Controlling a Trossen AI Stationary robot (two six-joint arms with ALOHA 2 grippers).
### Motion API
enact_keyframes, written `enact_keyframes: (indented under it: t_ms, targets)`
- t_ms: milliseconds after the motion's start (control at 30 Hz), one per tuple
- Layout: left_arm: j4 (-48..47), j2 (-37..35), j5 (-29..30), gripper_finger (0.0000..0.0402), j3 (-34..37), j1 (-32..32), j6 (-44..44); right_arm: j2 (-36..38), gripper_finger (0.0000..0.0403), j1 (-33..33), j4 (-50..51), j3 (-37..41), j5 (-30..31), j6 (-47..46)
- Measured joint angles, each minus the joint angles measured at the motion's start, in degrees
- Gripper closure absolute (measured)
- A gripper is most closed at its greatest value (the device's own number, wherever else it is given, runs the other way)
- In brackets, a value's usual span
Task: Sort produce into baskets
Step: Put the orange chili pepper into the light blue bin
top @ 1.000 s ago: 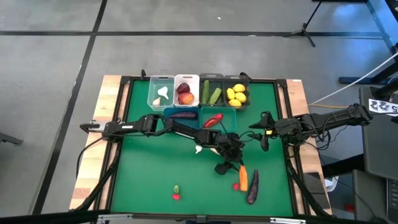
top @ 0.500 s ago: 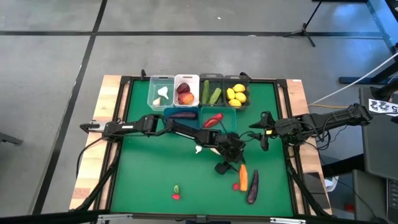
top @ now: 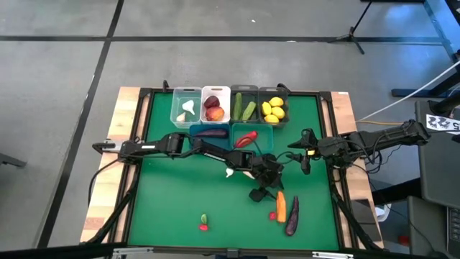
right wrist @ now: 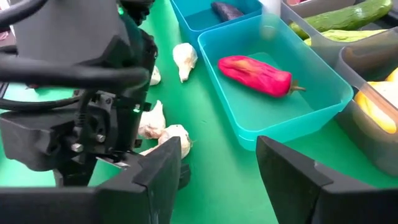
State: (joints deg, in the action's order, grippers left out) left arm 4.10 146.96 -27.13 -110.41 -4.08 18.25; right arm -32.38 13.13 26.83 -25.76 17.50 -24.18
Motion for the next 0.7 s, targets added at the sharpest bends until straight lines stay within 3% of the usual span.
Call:
enact_keyframes:
  t_ms: [200,700]
  targets:
    - [0.81,0.34,-0.08,0.0160,0.00,0.00,-1.30,-0.02,0.0194,-0.01,-0.17,0.00,0.02,-0.02]
    - [1.35,1.03,-0.92,0.0270,-0.02,-0.02,-3.31,-0.02,0.0194,-0.01,-0.17,0.00,0.04,-0.01]
